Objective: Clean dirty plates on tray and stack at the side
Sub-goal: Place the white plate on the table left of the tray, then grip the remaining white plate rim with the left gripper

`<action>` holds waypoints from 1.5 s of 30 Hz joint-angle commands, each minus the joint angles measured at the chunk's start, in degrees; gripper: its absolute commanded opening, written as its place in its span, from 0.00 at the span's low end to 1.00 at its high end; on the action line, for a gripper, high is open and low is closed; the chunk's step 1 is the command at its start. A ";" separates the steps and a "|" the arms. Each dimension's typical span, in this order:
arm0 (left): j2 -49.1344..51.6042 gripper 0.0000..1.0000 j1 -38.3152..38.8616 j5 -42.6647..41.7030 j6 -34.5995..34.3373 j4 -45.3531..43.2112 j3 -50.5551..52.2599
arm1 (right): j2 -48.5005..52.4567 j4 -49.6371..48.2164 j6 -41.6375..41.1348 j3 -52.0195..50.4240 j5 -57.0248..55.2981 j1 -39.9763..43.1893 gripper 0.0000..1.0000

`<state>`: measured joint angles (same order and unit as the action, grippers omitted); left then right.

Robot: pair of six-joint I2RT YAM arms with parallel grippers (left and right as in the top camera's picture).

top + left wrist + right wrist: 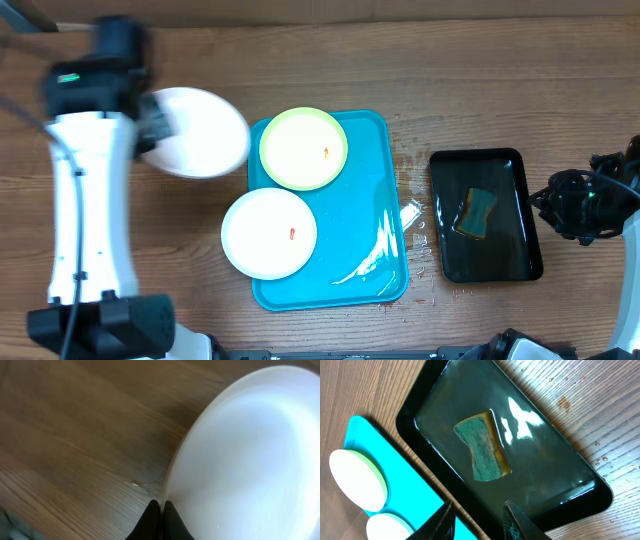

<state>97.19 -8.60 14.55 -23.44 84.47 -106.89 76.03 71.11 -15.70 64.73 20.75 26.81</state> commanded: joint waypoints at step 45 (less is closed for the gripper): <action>-6.45 0.56 10.23 -14.45 11.02 -21.84 46.10 | -0.37 -0.52 0.96 -0.28 0.39 -0.24 0.35</action>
<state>90.80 -1.28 -1.37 -10.59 64.27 -63.31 76.03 71.00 -15.16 64.71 20.78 26.72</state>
